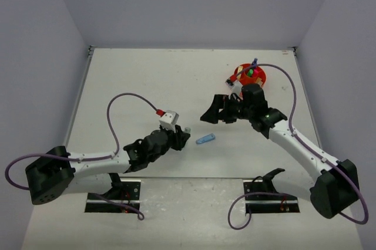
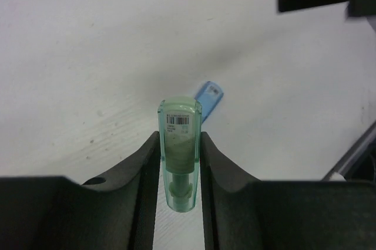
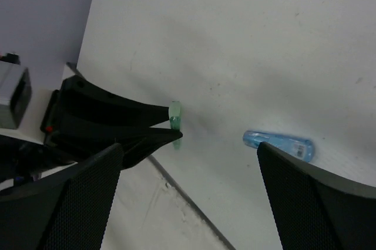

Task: Sort the stationery into containers
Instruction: Pick up the stationery from the center of the board, then place the stationery in the storage box, then pick up the stationery from the center of the board.

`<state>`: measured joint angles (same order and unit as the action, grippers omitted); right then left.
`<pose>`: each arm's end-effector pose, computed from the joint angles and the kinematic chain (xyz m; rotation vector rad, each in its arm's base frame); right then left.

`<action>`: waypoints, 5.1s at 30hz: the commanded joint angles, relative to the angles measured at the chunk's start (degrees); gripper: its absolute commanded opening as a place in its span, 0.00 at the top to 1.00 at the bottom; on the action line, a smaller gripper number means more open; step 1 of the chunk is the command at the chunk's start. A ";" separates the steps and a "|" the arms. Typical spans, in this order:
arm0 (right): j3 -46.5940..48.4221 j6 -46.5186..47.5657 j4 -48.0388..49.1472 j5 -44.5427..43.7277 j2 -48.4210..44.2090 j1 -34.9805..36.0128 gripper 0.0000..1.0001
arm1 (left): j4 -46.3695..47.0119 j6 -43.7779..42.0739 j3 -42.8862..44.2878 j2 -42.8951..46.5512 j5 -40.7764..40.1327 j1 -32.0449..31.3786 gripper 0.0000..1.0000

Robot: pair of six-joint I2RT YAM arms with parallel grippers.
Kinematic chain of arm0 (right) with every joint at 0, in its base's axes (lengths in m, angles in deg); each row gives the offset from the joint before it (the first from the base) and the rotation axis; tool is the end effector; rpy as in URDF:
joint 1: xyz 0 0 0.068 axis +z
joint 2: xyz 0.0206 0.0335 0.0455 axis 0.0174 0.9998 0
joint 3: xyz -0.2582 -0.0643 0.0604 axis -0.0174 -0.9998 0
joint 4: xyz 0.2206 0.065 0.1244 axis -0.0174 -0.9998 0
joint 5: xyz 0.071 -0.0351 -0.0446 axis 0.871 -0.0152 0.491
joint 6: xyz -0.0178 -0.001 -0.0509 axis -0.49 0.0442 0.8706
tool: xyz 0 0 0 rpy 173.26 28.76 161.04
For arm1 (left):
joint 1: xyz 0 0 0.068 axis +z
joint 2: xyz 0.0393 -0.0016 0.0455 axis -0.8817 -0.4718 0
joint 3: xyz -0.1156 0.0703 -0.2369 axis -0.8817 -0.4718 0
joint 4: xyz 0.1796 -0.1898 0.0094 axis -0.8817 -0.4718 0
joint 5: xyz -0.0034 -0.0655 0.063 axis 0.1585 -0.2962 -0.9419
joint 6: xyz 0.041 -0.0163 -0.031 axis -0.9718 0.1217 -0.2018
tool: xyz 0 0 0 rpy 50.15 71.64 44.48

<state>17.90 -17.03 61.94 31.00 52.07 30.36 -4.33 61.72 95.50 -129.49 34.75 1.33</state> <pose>0.2090 0.1374 0.2760 -0.2532 2.2837 1.1427 0.1218 -0.1926 0.1864 0.2693 1.9405 -0.7864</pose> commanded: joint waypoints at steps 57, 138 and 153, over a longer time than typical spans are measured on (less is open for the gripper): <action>29.86 0.42 -3.28 -44.48 24.98 -21.19 1.00 | -14.57 -0.96 1.09 18.01 -8.99 -4.96 0.00; -13.02 -4.97 12.85 -1.59 -4.97 0.90 0.25 | -4.17 -23.50 14.01 -9.35 12.34 -1.34 1.00; -13.29 -9.08 20.93 1.44 1.01 6.13 1.00 | 0.99 -24.06 8.71 -2.03 11.30 -2.68 0.78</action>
<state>4.16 -25.58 79.25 32.57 52.79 36.55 -6.88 38.07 103.08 -132.78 48.08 -0.95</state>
